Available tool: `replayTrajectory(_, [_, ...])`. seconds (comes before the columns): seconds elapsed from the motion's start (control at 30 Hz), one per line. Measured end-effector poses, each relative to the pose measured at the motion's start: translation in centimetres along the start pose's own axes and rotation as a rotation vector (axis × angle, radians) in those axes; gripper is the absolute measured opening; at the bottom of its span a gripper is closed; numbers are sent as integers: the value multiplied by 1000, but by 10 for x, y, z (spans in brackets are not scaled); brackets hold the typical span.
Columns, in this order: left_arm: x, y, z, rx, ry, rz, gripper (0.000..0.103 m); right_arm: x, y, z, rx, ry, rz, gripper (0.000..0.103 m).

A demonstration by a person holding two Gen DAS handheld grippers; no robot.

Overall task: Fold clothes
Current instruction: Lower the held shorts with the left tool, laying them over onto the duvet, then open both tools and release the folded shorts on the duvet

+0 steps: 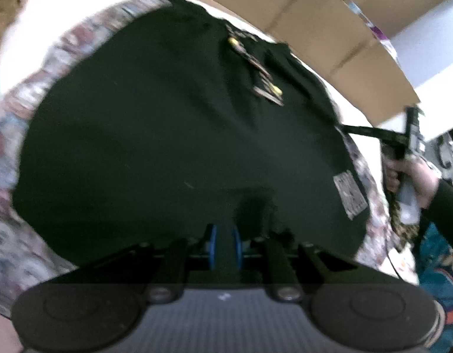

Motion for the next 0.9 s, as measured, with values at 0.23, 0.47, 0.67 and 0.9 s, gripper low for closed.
replayTrajectory(0.23, [-35, 27, -22, -106, -92, 29, 16, -21, -7, 3, -25, -30, 90, 6])
replayTrajectory(0.47, [-74, 52, -38, -238, -201, 66, 17, -26, 10, 16, -24, -24, 109, 6])
replayTrajectory(0.67, [-81, 89, -55, -371, -252, 48, 23, -29, 23, 13, -53, -62, 86, 6])
replayTrajectory(0.9, [-60, 130, -57, -441, -175, 0, 23, -29, 33, 17, 15, -51, 12, 17])
Point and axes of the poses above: each gripper's, at about its wrist camera, not at the fingertips, and z roughly the way its jaws point, y to its left, x to its underside, the point moved 3 cm from there along z, roughly the way its jaws point, and after that the axes turned 15 degrees about x, right-handed, at the moved point
